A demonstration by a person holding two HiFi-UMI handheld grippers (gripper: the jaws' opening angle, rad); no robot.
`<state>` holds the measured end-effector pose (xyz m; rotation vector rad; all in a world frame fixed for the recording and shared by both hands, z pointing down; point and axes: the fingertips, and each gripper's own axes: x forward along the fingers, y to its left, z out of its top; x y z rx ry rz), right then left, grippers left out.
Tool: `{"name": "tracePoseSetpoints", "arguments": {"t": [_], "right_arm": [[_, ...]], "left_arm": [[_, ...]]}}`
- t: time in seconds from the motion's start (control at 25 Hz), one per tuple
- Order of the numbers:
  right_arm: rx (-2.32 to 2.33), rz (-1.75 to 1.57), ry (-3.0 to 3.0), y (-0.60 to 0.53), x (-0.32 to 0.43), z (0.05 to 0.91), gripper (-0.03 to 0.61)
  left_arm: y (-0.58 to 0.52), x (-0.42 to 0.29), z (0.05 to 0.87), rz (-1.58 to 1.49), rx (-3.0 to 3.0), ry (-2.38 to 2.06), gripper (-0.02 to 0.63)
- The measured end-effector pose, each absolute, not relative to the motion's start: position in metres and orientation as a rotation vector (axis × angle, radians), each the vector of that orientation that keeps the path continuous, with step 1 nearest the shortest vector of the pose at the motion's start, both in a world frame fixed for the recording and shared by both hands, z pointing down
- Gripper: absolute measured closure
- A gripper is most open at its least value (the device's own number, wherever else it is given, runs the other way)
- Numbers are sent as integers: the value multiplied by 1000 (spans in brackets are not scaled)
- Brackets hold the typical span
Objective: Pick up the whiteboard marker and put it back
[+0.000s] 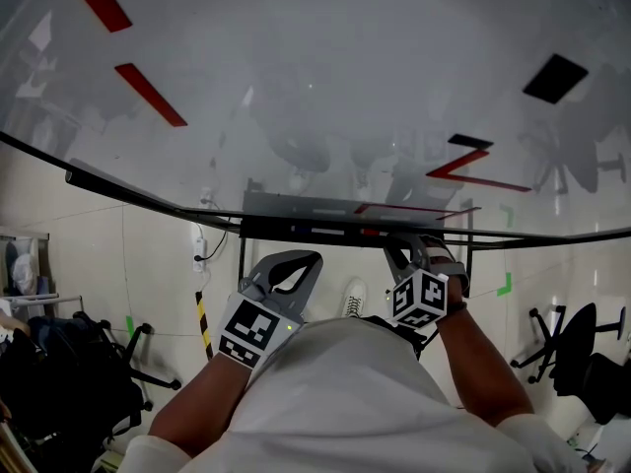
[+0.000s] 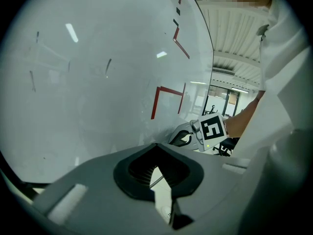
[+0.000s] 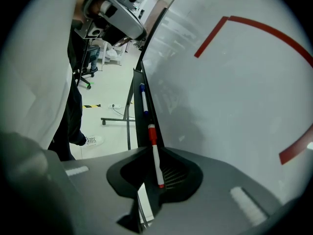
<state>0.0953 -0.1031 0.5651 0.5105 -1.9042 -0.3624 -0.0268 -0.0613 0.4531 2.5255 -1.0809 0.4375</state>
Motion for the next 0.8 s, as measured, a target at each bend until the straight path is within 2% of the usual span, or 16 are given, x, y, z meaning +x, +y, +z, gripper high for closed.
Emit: {"name": "tracePoseSetpoints", "arguments": {"t": [0.8], "right_arm": [[457, -380, -1852, -113, 90, 585, 532]], "left_arm": [[-61, -33, 455, 441, 2506, -1102, 597]]}}
